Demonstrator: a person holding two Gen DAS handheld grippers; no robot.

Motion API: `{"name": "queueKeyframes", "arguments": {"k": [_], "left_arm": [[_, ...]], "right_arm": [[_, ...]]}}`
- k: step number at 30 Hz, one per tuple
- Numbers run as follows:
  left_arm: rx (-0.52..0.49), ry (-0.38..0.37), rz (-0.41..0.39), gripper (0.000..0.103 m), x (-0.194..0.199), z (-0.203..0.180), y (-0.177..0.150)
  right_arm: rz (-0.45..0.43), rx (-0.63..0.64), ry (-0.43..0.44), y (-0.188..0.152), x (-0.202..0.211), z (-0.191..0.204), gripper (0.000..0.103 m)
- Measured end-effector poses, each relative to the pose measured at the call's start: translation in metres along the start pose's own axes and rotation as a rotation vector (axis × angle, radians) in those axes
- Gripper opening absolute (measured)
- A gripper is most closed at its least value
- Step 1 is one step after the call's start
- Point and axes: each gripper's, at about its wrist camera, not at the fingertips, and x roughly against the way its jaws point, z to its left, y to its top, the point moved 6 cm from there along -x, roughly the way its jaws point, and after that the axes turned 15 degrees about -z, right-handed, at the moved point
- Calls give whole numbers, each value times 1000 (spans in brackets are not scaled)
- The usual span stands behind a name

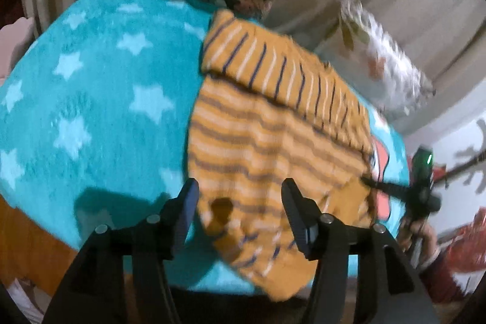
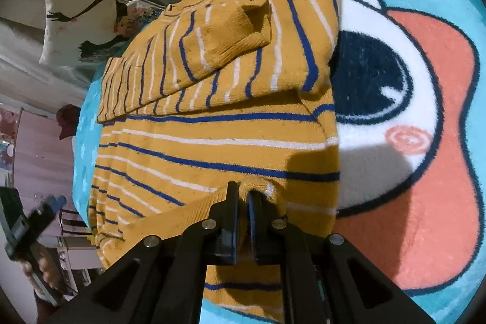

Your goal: Fold small clothes

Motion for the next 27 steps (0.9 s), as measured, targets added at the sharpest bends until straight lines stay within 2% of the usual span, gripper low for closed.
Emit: {"name": "queueKeyframes", "arguments": {"k": [3, 5, 6, 11, 18, 20, 21, 25, 27], "left_arm": [[42, -15, 67, 61, 3, 1, -32], [116, -39, 90, 67, 3, 4, -53], [140, -43, 98, 68, 1, 4, -61], [228, -78, 142, 68, -13, -5, -101], [312, -149, 138, 67, -27, -26, -109], [310, -145, 133, 67, -29, -30, -106], [302, -145, 135, 67, -30, -32, -106], [296, -137, 151, 67, -35, -32, -106], [310, -131, 151, 46, -34, -30, -105]], "right_arm": [[-1, 35, -6, -3, 13, -1, 15], [-10, 70, -26, -6, 23, -3, 32], [-15, 86, -33, -8, 29, -4, 35], [-19, 90, -36, -26, 48, -14, 37], [-47, 102, -12, -39, 68, -20, 39], [-78, 170, -36, -35, 71, -13, 52], [-91, 202, -47, -32, 71, -9, 55], [-102, 306, -30, -21, 56, 7, 58], [-77, 356, -33, -22, 42, 14, 58]]}}
